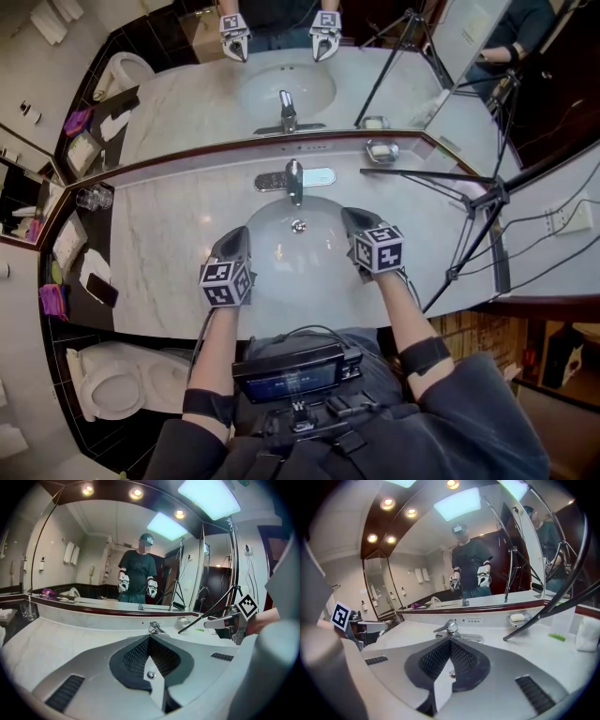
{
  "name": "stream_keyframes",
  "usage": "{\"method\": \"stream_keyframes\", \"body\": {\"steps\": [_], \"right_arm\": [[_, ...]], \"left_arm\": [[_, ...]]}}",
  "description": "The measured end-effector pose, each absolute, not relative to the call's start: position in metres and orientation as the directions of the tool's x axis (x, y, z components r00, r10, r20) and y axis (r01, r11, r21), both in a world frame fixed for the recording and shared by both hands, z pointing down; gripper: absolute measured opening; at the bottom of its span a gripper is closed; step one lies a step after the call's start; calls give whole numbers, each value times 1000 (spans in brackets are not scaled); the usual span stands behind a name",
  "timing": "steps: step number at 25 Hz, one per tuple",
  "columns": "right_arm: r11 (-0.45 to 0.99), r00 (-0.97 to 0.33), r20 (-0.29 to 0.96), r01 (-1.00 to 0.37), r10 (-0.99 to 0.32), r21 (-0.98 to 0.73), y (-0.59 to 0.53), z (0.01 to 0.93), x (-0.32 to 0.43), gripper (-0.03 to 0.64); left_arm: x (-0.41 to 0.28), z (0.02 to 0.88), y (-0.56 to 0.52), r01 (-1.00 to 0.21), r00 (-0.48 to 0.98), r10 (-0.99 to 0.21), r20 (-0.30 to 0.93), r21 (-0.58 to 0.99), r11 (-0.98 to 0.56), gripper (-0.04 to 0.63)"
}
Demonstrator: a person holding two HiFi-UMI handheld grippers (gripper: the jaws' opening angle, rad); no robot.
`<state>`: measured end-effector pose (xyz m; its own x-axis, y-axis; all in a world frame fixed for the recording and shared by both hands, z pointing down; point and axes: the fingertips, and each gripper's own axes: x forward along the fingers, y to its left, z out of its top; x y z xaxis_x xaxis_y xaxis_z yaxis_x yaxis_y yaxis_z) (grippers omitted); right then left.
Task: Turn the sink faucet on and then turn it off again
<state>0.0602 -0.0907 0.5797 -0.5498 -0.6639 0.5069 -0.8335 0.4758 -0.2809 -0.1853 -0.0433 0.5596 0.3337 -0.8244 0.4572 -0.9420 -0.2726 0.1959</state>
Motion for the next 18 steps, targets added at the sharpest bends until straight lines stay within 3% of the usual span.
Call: {"method": "stream_keyframes", "body": {"steps": [15, 18], "right_arm": [[441, -546, 513, -838, -662, -322, -90, 586, 68, 15], [436, -542, 521, -840, -660, -322, -89, 587, 70, 17]], "left_arm": [[-181, 559, -49, -936, 351, -825, 442, 154, -316, 2], [-171, 564, -54, -925, 374, -808, 456, 124, -358, 59]]}}
